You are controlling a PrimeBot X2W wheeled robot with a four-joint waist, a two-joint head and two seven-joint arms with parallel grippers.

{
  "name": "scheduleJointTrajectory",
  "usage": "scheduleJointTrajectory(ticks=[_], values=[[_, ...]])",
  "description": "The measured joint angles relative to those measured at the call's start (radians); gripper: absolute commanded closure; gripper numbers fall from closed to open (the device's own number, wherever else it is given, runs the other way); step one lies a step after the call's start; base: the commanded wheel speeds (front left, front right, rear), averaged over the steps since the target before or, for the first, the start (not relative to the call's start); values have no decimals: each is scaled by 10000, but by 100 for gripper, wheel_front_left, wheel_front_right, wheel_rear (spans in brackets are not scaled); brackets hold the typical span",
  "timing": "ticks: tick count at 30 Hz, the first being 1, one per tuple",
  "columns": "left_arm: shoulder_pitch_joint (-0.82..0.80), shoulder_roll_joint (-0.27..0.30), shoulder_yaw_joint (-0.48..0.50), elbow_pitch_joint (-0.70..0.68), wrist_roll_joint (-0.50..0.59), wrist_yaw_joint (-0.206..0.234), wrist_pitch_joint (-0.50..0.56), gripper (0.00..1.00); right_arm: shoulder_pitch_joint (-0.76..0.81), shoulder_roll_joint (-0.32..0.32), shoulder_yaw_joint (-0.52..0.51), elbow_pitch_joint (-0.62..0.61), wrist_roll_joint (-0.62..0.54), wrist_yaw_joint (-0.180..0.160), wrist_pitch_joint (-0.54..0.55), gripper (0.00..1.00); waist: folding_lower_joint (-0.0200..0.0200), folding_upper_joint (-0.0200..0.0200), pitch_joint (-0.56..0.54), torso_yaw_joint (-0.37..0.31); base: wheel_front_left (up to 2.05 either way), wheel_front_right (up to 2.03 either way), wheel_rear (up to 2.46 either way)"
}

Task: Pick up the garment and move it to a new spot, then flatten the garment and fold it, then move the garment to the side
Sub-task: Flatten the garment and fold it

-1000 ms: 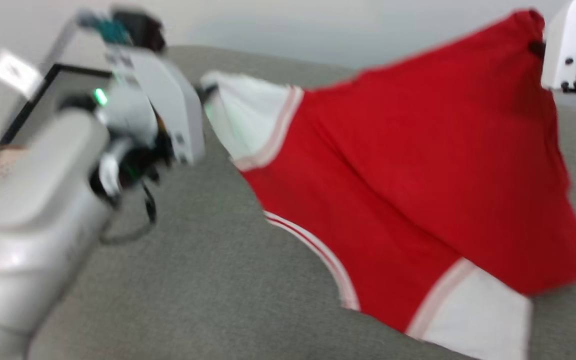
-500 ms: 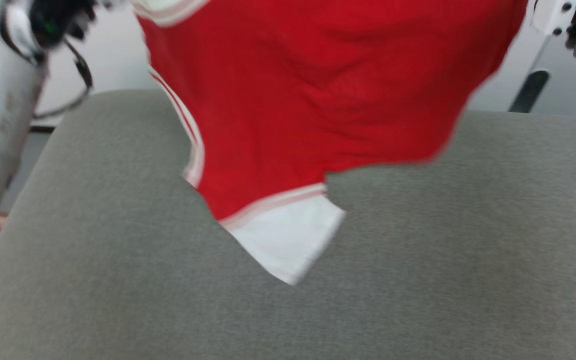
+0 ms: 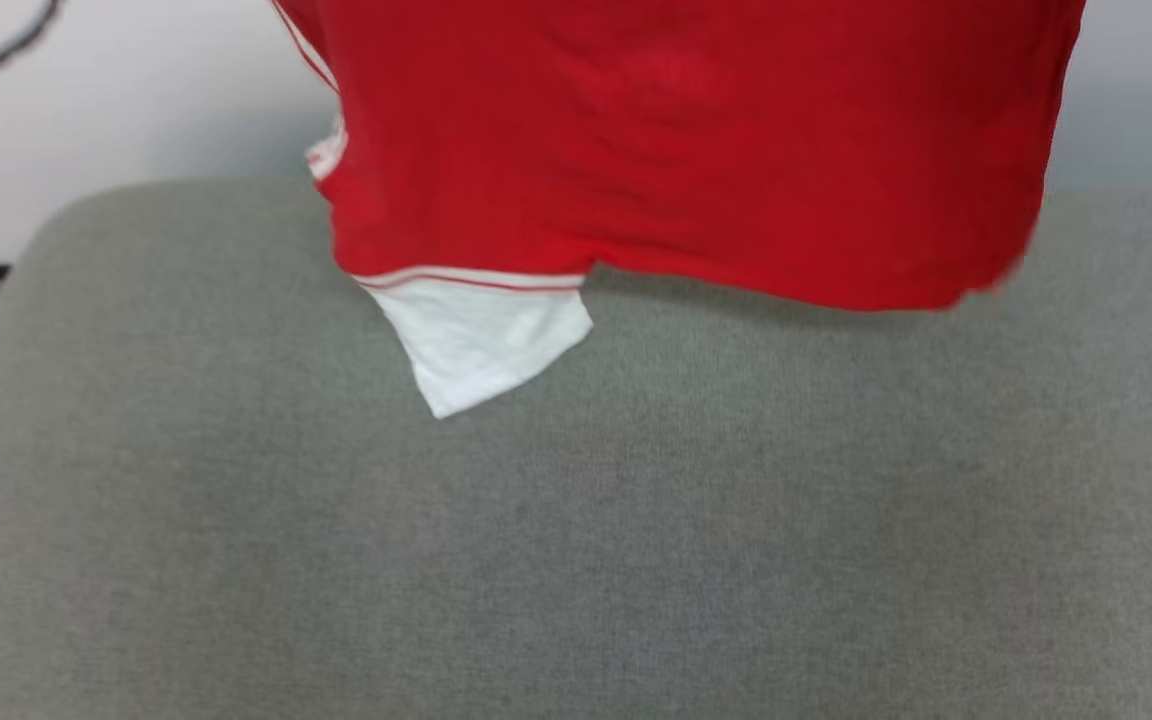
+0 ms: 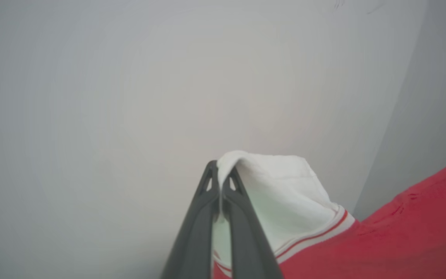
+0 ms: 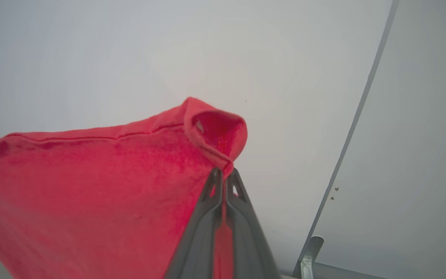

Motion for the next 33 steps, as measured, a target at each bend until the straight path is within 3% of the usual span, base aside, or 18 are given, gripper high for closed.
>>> scheduleJointTrajectory(ticks=[7, 15, 23, 33], values=[[-1136, 228, 48, 621, 328, -320, -895, 100, -857, 299, -19, 232, -368, 0, -1053, 100, 0, 0, 1088, -156, 0, 0, 0], [-3022, 383, 6, 1383, 972, -449, -2290, 100, -2410, 1007, -345, 1582, -1756, 0, -4138, 100, 0, 0, 2741, -496, 0, 0, 0], [-5474, -219, 236, 1779, 1133, -617, -3988, 100, -4043, 1254, -1214, 2964, -3118, 0, -6341, 100, 0, 0, 4658, -806, 0, 0, 0], [-4833, -796, -150, 2447, 748, -825, -4861, 100, -4341, 1455, -1747, 4755, -3998, 0, -7168, 100, 0, -1, 6859, -748, 0, 0, 0]])
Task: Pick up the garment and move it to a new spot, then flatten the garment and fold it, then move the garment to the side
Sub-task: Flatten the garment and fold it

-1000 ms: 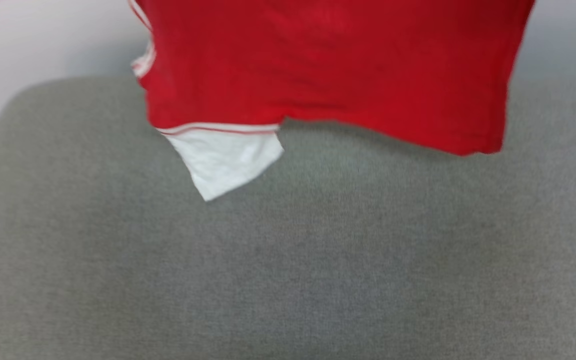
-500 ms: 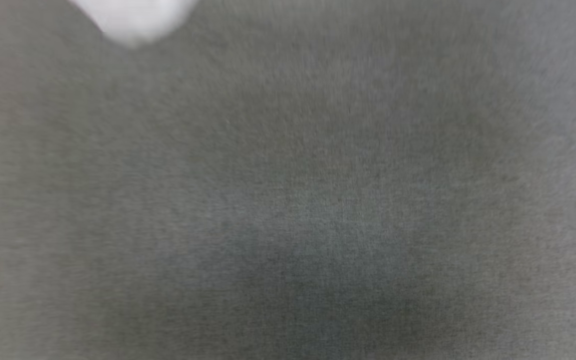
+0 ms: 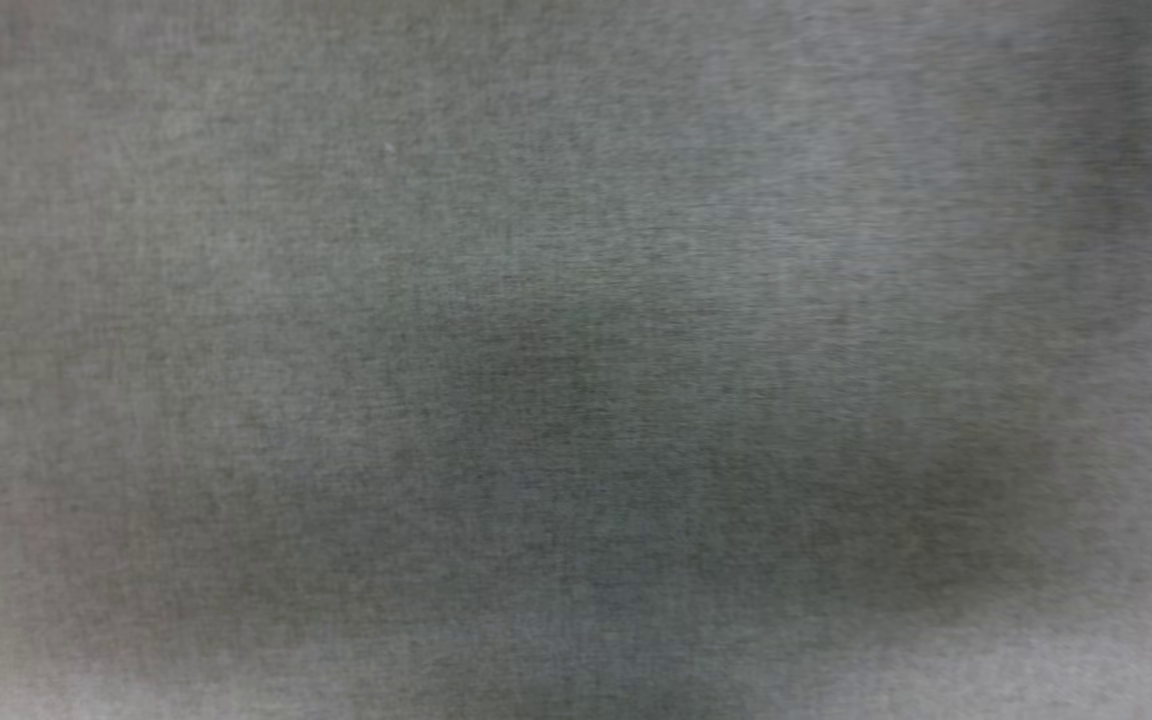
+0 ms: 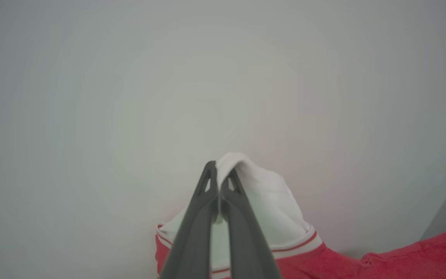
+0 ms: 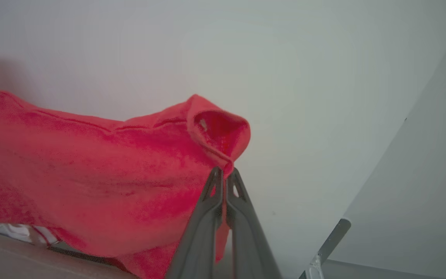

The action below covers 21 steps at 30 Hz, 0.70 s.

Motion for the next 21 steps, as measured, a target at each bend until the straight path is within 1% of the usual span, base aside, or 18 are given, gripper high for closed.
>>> scheduleJointTrajectory(ticks=[4, 7, 9, 10, 14, 17, 21], values=[[742, -38, -424, -226, -433, -12, 443, 100, 3, -33, 224, 479, -65, 0, -79, 100, 0, 0, 270, 259, 0, 0, 0], [1291, 163, -788, -456, -709, -27, 932, 100, 91, -10, 629, 798, 61, 0, -13, 100, 0, 0, 169, 384, 0, 0, 0], [1710, 372, -1120, -663, -744, -29, 1181, 100, 269, 10, 832, 949, 451, 0, 136, 100, 0, 0, -3, 452, 0, 0, 0], [1918, 472, -1162, -763, -991, -29, 1369, 100, 425, 4, 1030, 999, 550, 0, 173, 100, 0, 0, -115, 486, 0, 0, 0], [2923, 963, -1726, -1256, -1302, -29, 1864, 100, 1157, -180, 1852, 1137, 1030, 0, 570, 100, 0, 0, -736, 623, 0, 0, 0], [3812, 1289, -2090, -1781, -1618, -29, 2146, 100, 1822, -343, 2416, 1141, 1701, 0, 1049, 100, 0, 0, -1383, 720, 0, 0, 0], [5140, 1705, -2550, -2477, -1981, -29, 2391, 100, 3041, -543, 3467, 491, 2811, 0, 1739, 100, 0, 0, -2335, 829, 0, 0, 0]])
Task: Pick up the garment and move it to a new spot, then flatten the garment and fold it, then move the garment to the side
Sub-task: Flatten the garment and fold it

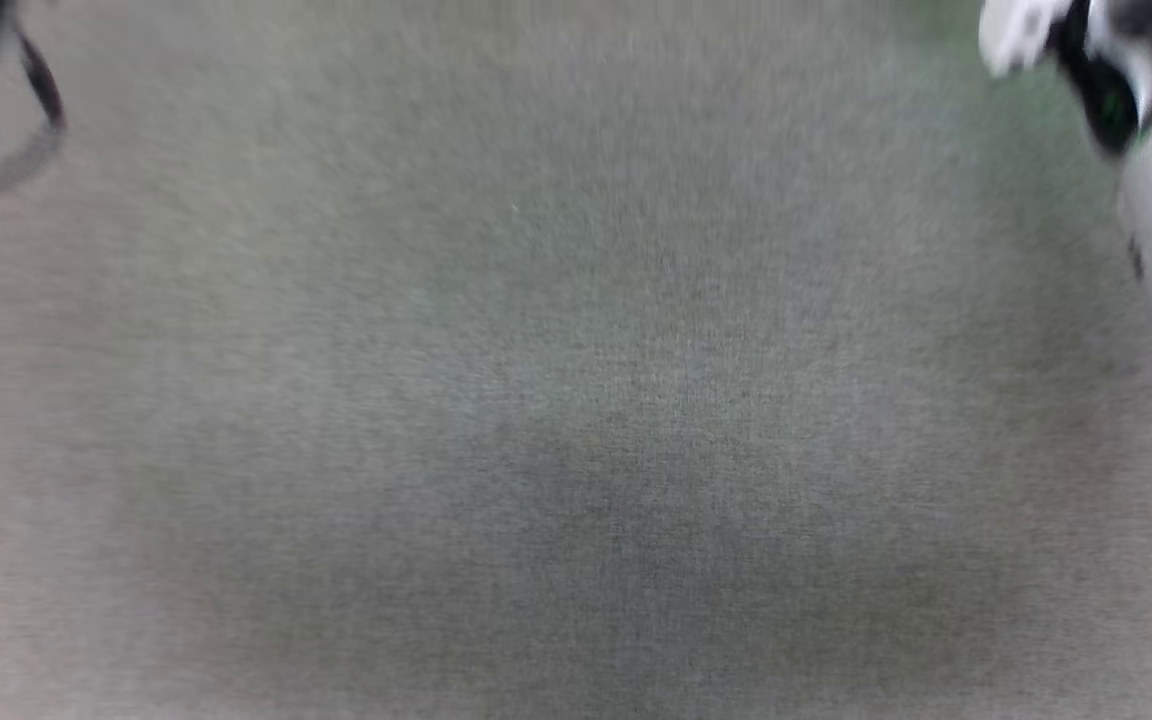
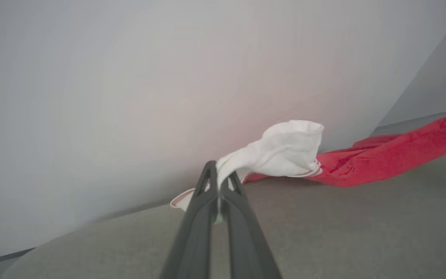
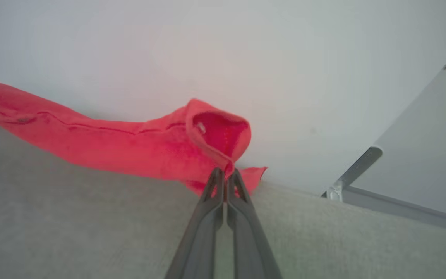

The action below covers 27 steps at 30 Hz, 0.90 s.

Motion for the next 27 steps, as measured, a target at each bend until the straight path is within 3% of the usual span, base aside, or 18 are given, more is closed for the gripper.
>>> scheduleJointTrajectory(ticks=[2, 6, 12, 18, 23, 27], values=[[769, 151, -123, -332, -291, 0, 58, 100, 862, -278, 545, -579, 746, 0, 476, 100, 0, 0, -477, 59, 0, 0, 0], [2838, 593, -407, -1453, -780, 119, 196, 100, 3438, -1459, 2013, -3033, 2849, 0, 1639, 100, 0, 0, -1656, 198, 0, 0, 0], [5406, 1569, -552, -4063, -1315, 1200, 88, 100, 6583, -3724, 2855, -6370, 4750, 0, 2708, 100, 0, 0, -2959, 379, 0, 0, 0], [7952, 2918, -798, -7212, -1747, 2800, -125, 100, 9384, -5062, 2249, -8489, 5394, 0, 3152, 100, 0, 0, -3945, 605, 0, 0, 0], [9574, 3799, -1083, -9202, -1973, 3916, -376, 100, 11351, -5415, 1607, -9854, 5451, 0, 3731, 100, 0, 0, -4391, 864, 0, 0, 0], [10548, 4165, -1338, -10333, -2209, 4623, -508, 100, 12618, -5580, 953, -10809, 5359, 0, 4316, 100, 0, 0, -4513, 1092, 0, 0, 0]])
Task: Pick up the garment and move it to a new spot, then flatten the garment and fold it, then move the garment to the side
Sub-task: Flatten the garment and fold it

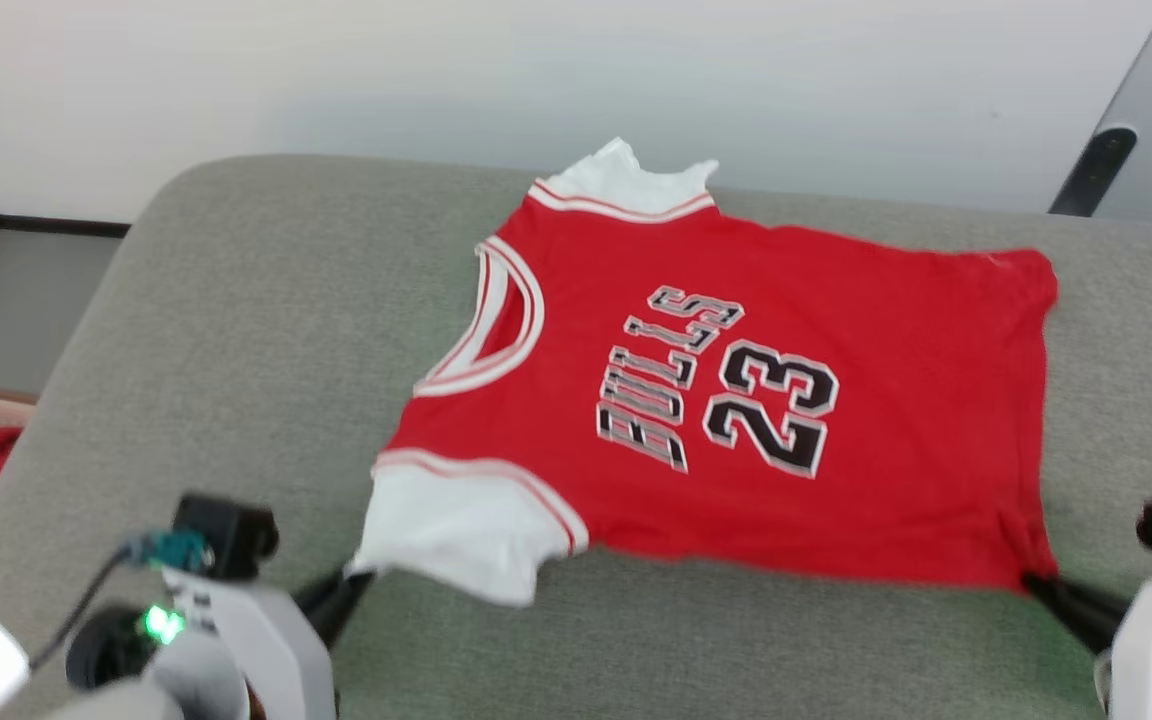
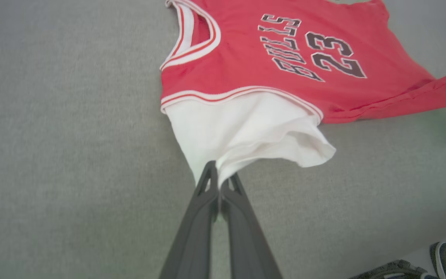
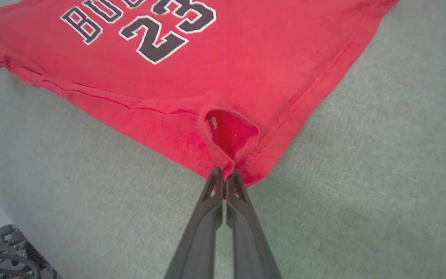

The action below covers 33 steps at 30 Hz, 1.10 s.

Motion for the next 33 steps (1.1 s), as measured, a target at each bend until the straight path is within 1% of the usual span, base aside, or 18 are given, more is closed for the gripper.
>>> scheduleJointTrajectory(ticks=[3, 8, 10, 12, 16, 18, 20, 22, 24, 27, 30, 33], values=[[586, 207, -174, -698, -125, 464, -65, 100, 946, -33, -527, -681, -111, 0, 449, 100, 0, 0, -32, 132, 0, 0, 0], [1563, 439, -663, -1668, -351, 1114, 105, 100, 2472, -19, -1363, -1710, -123, -2, 1285, 100, 0, 0, -3, 245, 0, 0, 0], [1830, 525, -725, -2069, -522, 1400, 111, 100, 3041, 36, -1802, -2096, -73, 0, 1613, 100, 0, 0, 26, 273, 0, 0, 0], [2026, 748, -811, -2454, -550, 1670, 178, 100, 3524, 171, -2288, -2500, -8, 0, 1889, 100, 0, 0, 70, 279, 0, 0, 0], [2068, 1235, -830, -3193, -460, 2096, 412, 100, 4066, 612, -3287, -3162, -161, -2, 2316, 100, 0, 0, 195, 237, 0, 0, 0], [1811, 1519, -750, -3498, -251, 2242, 596, 100, 4069, 826, -3647, -3440, -389, -2, 2554, 100, 0, 0, 267, 177, 0, 0, 0], [1307, 1854, -600, -3705, 19, 2286, 913, 100, 3985, 1003, -3919, -3626, -583, -2, 2790, 100, 0, 0, 352, 106, 0, 0, 0], [657, 2159, -466, -3824, 385, 2211, 1409, 100, 3610, 1262, -4121, -3708, -796, -2, 3047, 100, 0, 0, 451, 24, 0, 0, 0], [-68, 2351, -274, -3806, 702, 1981, 1967, 100, 3075, 1471, -4284, -3741, -1072, 0, 3264, 100, 0, 0, 563, -67, 0, 0, 0], [-1274, 2336, -56, -3440, 1206, 1336, 2897, 100, 2214, 1735, -4339, -3662, -1480, -2, 3672, 100, 0, 0, 760, -210, 0, 0, 0], [-2421, 1893, 136, -2640, 1546, 531, 3586, 100, 1187, 2125, -4389, -3363, -1791, 0, 3954, 100, 0, 0, 998, -349, 0, 0, 0], [-3384, 1127, 167, -1593, 1764, -303, 4163, 100, 383, 2360, -4257, -2924, -2163, -2, 4163, 100, 0, 0, 1275, -475, 0, 0, 0]])
